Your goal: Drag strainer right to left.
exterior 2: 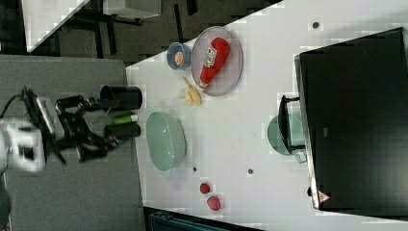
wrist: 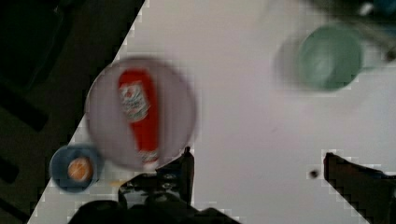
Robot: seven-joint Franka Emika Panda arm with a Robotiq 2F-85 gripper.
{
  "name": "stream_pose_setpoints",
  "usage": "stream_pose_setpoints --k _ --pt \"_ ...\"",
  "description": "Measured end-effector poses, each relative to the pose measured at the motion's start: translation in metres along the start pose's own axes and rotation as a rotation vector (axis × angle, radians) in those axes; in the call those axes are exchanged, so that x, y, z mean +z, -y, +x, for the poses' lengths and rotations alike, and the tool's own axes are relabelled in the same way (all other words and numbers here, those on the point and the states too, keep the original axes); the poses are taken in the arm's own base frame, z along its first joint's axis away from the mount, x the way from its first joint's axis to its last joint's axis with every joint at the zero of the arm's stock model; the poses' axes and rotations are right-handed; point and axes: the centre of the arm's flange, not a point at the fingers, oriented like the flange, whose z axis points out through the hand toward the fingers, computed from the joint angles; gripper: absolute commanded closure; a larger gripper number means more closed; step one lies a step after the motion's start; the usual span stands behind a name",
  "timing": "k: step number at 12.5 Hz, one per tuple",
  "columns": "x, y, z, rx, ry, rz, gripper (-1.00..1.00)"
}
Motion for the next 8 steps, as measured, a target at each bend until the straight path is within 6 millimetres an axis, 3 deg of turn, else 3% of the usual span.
stream_pose_setpoints --k 2,4,6,8 --pt "-0.023 -0.072 0.065 0.065 0.017 0.050 -1.00" --pt "-0.018 -0.108 0.092 0.096 0.052 0.055 -1.00" --pt "0.002 -0.104 0.089 0.080 0.080 0.021 -1.00" --pt "0.030 -0.075 0.070 0.012 0.064 -0.078 -1.00"
